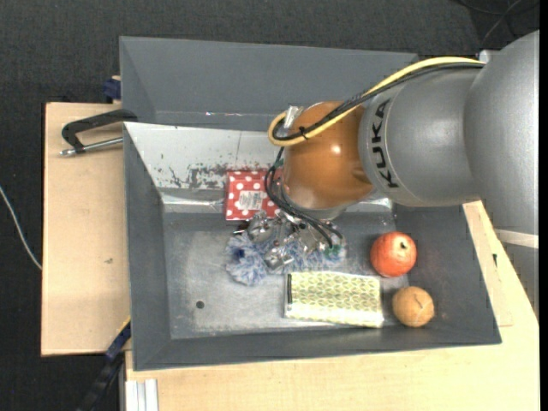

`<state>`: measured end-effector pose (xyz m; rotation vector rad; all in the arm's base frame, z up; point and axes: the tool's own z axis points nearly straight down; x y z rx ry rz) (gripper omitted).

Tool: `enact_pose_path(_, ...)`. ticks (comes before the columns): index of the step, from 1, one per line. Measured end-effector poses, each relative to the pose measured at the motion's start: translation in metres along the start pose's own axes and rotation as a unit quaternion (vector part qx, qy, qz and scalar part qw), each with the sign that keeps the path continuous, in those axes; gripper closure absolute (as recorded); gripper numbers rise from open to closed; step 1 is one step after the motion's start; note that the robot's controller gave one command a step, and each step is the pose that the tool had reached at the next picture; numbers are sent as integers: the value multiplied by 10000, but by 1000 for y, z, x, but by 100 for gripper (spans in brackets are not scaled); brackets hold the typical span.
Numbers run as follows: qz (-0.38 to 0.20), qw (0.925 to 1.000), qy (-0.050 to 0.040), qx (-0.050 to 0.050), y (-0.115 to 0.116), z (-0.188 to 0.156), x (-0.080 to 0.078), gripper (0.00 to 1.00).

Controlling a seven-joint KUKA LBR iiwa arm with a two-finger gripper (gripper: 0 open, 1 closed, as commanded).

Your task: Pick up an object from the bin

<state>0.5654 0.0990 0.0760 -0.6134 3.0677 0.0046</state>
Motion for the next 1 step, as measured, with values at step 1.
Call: enact_pose_path(1, -99, 9999, 27, 1, -3, -146, -19, 100)
